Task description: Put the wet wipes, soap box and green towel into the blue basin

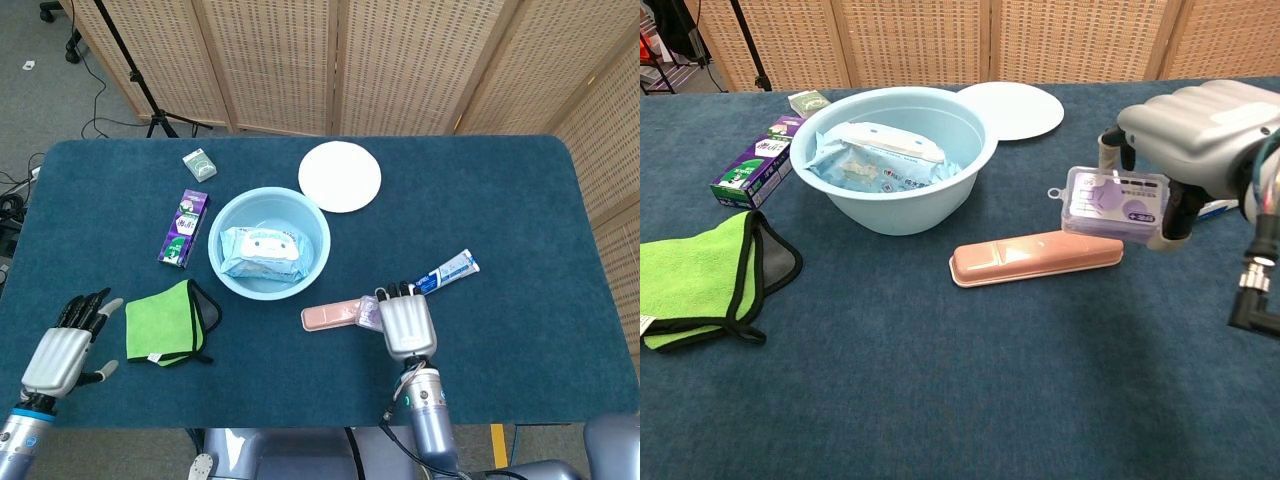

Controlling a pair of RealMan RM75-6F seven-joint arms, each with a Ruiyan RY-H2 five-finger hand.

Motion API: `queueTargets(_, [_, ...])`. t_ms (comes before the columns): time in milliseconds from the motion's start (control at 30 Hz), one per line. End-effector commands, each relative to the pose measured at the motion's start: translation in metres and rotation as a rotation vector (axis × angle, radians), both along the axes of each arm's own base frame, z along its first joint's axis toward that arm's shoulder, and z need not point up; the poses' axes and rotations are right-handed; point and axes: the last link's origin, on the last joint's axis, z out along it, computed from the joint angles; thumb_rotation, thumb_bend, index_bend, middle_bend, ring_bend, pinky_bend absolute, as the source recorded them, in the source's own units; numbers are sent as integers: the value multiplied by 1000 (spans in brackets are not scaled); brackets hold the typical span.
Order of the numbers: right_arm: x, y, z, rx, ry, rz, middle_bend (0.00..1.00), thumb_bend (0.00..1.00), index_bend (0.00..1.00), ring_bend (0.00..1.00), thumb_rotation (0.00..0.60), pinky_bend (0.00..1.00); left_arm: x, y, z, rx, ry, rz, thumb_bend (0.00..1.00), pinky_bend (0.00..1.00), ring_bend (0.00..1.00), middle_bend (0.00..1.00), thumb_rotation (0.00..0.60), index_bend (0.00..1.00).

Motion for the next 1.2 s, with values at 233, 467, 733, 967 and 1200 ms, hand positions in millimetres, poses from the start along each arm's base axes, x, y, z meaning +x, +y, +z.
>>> queueTargets(233, [15,-24,-8,-6,15,19,316,260,656,265,600,377,1,-2,-12,-47,7,-12,212,0,0,0,600,0])
queueTargets(467, [22,-48,-4,-46,23,27,316,260,659,268,600,378,-5,1,-20,-78,15,12,212,0,0,0,600,0])
queueTargets(733, [39,-55,-1,-56,16,72,316,260,661,272,600,381,-8,4,-23,-73,12,27,214,0,0,0,600,0])
queueTargets(967, [62,-47,-9,-41,1,120,316,260,664,273,600,387,-6,4,-17,-47,-9,15,210,0,0,0,600,0])
queueTargets(1200, [87,-40,-28,-8,-18,165,316,260,666,273,600,388,-6,4,-10,-28,-28,5,208,0,0,0,600,0])
